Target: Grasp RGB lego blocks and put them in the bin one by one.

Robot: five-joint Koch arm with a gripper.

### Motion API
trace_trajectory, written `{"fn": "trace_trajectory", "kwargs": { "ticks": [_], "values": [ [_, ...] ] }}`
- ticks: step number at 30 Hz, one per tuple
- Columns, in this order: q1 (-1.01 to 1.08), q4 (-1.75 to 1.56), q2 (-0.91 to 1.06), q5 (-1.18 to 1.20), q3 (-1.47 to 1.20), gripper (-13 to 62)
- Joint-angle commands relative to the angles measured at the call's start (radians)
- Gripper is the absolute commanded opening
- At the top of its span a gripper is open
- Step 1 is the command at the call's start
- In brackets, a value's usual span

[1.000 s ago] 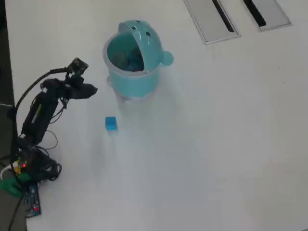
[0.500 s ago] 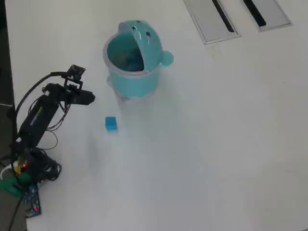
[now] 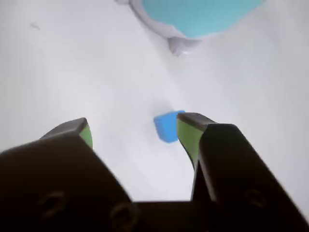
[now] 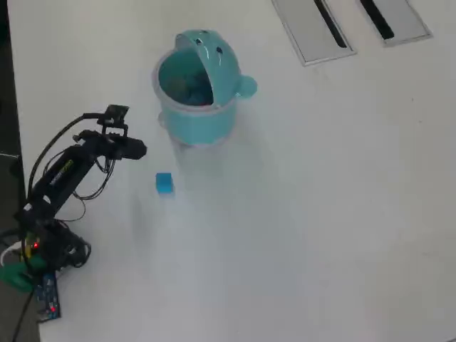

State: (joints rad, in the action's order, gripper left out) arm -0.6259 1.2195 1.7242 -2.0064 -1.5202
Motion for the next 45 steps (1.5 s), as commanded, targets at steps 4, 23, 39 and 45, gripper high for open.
{"fn": "trace_trajectory", "kwargs": {
  "ticks": [4,23,39,45],
  "values": [
    [0.002,-0.117,0.003,-0.060,-0.049,32.7],
    [0.083,-0.370,-0.032,-0.149,-0.278,32.4],
    [0.172,-0.472,-0.100,-0.218,-0.305,32.5],
    [0.206,-0.506,-0.132,-0.222,-0.304,32.6]
  ]
}}
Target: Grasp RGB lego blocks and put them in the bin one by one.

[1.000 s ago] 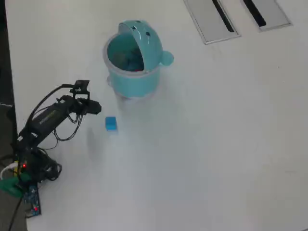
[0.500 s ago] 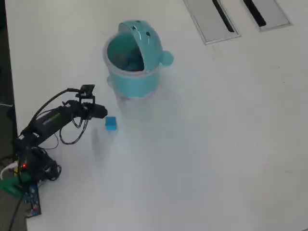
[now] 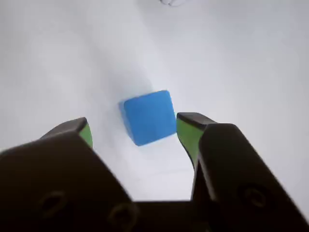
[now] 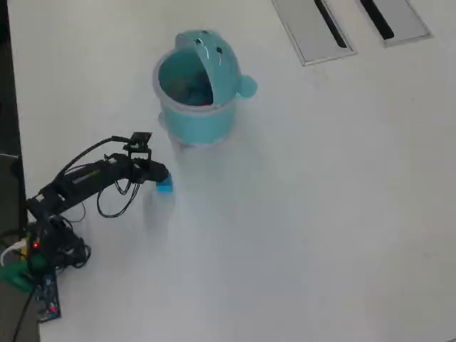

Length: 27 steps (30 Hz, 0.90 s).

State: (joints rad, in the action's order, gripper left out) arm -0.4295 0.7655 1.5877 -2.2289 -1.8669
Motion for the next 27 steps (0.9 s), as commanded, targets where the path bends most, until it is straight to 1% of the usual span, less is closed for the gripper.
{"fn": "trace_trajectory", "kwargs": {
  "ticks": [1,19,27],
  "values": [
    [0.014,-0.054,-0.003,-0.002,0.046,32.6],
    [0.032,-0.069,-0.176,0.003,0.167,32.7],
    [0.044,-0.058,-0.201,0.003,0.170,31.2]
  ]
}}
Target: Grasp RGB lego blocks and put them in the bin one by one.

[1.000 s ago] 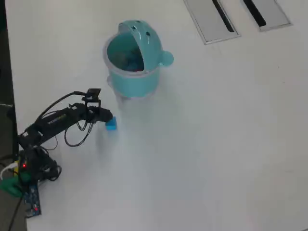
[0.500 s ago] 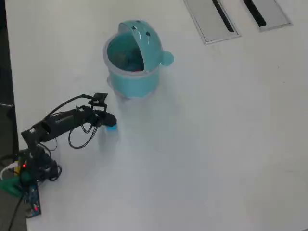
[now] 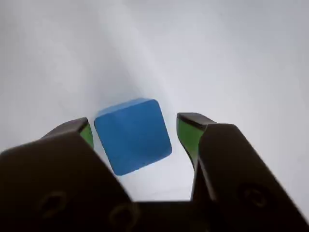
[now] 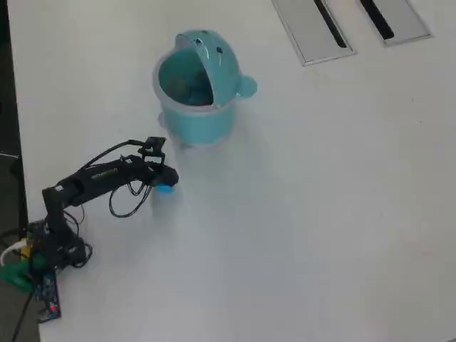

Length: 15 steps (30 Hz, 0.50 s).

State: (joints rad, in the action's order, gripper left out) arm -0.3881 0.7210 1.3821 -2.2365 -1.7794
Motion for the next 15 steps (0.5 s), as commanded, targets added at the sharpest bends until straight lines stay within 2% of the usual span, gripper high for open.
{"fn": "trace_trajectory", "kwargs": {
  "ticks": [1,9,11,13,15],
  "values": [
    [0.003,-0.012,0.002,0.011,0.081,31.2],
    [0.011,0.018,-0.060,0.008,0.110,30.1],
    [0.012,0.041,-0.071,0.003,0.117,26.8],
    [0.006,0.052,-0.083,-0.008,0.132,18.1],
    [0.003,0.052,-0.075,-0.011,0.140,18.1]
  ]
}}
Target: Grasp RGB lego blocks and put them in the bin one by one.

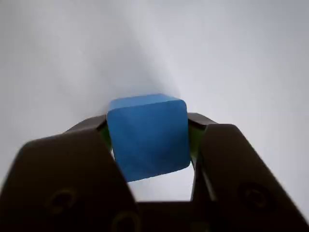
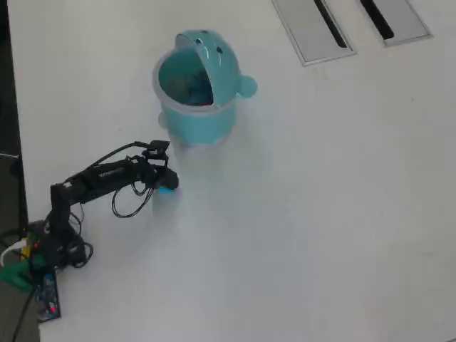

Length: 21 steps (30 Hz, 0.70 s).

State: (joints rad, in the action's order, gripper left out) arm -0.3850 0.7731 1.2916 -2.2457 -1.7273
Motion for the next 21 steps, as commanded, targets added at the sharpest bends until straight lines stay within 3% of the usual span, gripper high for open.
{"fn": "trace_trajectory", "kwargs": {
  "ticks": [1,14,21],
  "values": [
    [-0.002,0.009,0.029,-0.002,0.098,17.0],
    [-0.091,0.046,0.236,0.002,0.166,15.0],
    [-0.175,0.044,0.299,0.124,0.247,15.0]
  ]
}}
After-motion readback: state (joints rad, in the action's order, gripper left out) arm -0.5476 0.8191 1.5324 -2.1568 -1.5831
